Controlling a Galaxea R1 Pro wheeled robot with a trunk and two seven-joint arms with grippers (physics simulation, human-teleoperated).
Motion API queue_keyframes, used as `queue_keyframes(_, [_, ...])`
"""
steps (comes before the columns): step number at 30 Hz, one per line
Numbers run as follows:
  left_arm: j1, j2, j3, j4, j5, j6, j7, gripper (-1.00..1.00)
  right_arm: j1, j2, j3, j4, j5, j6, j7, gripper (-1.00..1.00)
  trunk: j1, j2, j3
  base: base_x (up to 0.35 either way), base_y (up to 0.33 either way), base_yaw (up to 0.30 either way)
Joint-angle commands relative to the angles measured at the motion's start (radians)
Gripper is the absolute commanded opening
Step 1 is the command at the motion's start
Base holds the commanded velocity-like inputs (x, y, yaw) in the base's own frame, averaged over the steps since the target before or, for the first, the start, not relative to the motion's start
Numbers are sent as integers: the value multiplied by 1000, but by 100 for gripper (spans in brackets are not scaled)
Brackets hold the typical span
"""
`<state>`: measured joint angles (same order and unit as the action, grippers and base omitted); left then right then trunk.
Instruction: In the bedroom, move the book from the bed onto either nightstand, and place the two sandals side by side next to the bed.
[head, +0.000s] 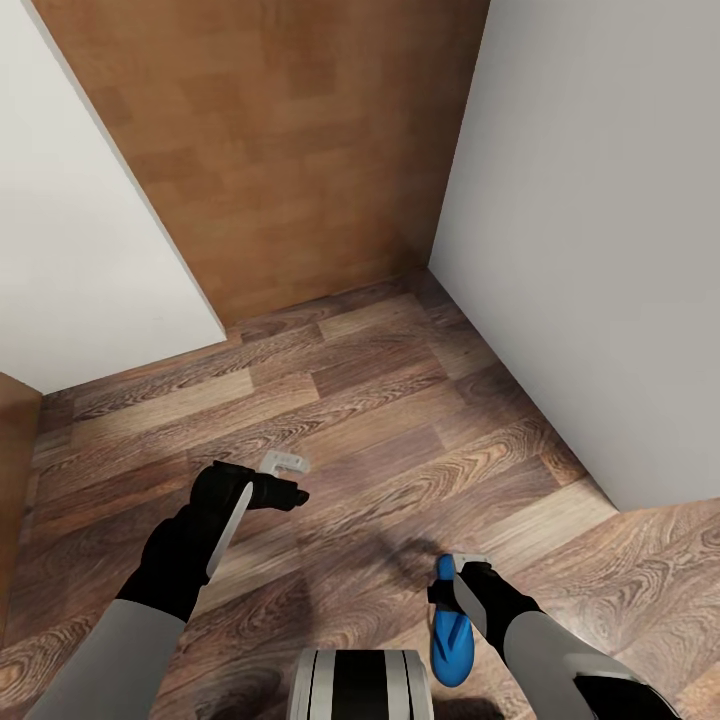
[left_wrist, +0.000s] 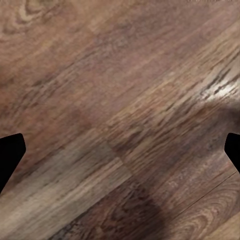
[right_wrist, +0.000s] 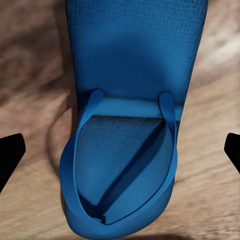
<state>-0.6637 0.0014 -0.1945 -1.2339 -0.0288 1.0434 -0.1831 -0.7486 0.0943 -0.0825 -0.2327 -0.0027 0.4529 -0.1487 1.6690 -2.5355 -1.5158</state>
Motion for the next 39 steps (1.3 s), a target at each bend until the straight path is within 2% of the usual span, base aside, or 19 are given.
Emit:
queue_keyframes(1, [0, 0, 0, -1, -3, 4, -4, 100, 0, 1, -8, -2, 0, 4, -4, 100, 0, 0, -1, 0, 0, 0])
queue_keyframes(39, [0, 0, 0, -19, -3, 4, -2, 100, 0, 1, -9, -3, 0, 4, -4, 100, 0, 0, -1, 0, 0, 0])
